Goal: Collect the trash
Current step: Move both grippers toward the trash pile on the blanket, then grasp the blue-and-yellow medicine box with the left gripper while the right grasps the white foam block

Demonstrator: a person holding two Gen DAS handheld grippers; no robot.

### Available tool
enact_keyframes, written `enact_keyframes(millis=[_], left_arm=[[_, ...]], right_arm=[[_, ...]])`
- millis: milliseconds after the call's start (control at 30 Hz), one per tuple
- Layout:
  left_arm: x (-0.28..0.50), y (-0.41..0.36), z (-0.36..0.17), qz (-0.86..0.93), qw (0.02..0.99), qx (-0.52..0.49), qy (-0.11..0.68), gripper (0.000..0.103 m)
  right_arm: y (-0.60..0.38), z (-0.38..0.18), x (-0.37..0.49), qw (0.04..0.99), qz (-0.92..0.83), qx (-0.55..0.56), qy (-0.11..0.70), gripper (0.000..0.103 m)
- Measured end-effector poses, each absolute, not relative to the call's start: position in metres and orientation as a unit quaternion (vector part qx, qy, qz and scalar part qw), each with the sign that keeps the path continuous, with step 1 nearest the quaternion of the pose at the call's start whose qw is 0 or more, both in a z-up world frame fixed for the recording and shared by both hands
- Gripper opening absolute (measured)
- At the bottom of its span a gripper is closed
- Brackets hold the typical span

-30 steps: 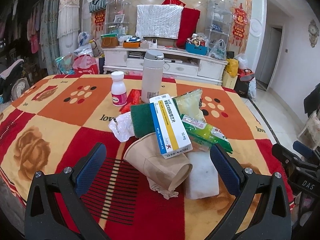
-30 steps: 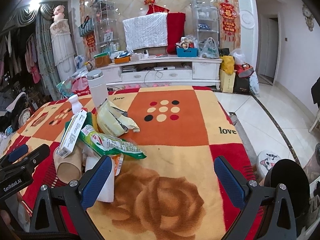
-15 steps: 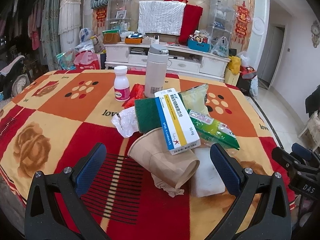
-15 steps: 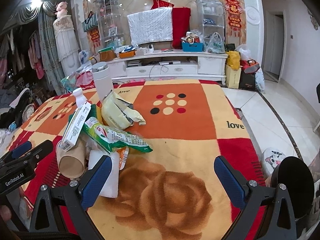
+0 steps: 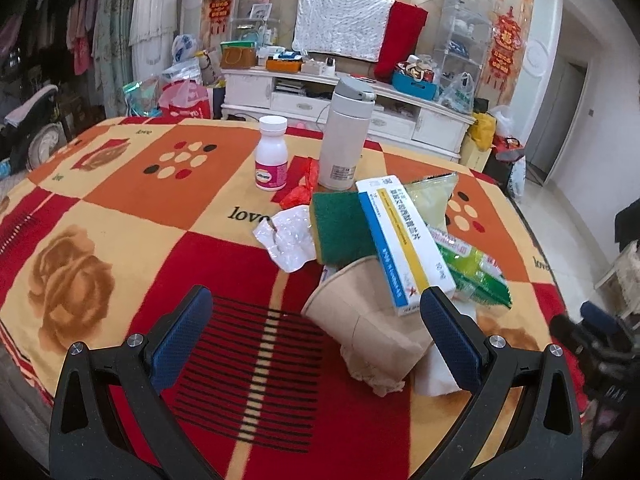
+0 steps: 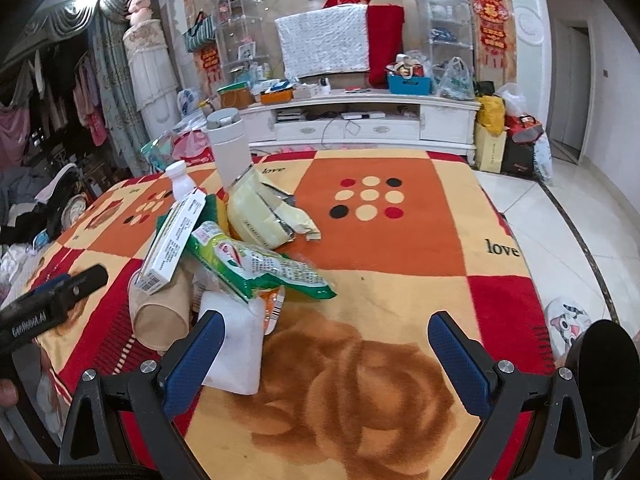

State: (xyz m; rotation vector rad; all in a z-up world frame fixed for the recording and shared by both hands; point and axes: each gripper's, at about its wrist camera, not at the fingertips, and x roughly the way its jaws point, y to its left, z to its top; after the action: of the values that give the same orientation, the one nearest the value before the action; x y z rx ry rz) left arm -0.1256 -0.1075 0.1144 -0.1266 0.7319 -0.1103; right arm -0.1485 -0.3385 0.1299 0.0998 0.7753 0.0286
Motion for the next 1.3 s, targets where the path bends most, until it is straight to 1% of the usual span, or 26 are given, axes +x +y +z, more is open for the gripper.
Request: enact_keyframes(millis=[400, 700, 967, 1167, 1267, 1300], left_arm=[[-0.109, -0.127, 0.120, -0.069, 0.928, -0.046, 0.364, 0.103], [-0.091, -0.136, 0.122, -0.090, 0.919, -0.056, 0.380, 0.103], [-0.068, -0.140, 0.121, -0.109, 0.906, -0.083, 0.401, 0.103], [-0.049, -0.146, 0.115, -0.106, 0.900, -0.081, 0.415, 0.103], [-0.041, -0.152, 0.111, -0.104, 0.898, -0.068, 0.423, 0.095], [-0.039, -0.154, 0.109, -0.104, 0.896, -0.062, 0.427, 0.087]], right_arm=[[-0.343, 0.120, -0.140, 0.918, 0.019, 0.053, 0.393, 0.101], [-0.342, 0.107, -0.141, 0.907, 0.038, 0.064, 0.415, 0.101], [-0.318, 0.085, -0.137, 0.890, 0.071, 0.078, 0.444, 0.101], [-0.301, 0.074, -0.128, 0.887, 0.086, 0.089, 0.446, 0.101], [-0.292, 0.067, -0.121, 0.884, 0.088, 0.084, 0.450, 0.101], [-0.290, 0.065, -0.119, 0.884, 0.089, 0.082, 0.451, 0.100]])
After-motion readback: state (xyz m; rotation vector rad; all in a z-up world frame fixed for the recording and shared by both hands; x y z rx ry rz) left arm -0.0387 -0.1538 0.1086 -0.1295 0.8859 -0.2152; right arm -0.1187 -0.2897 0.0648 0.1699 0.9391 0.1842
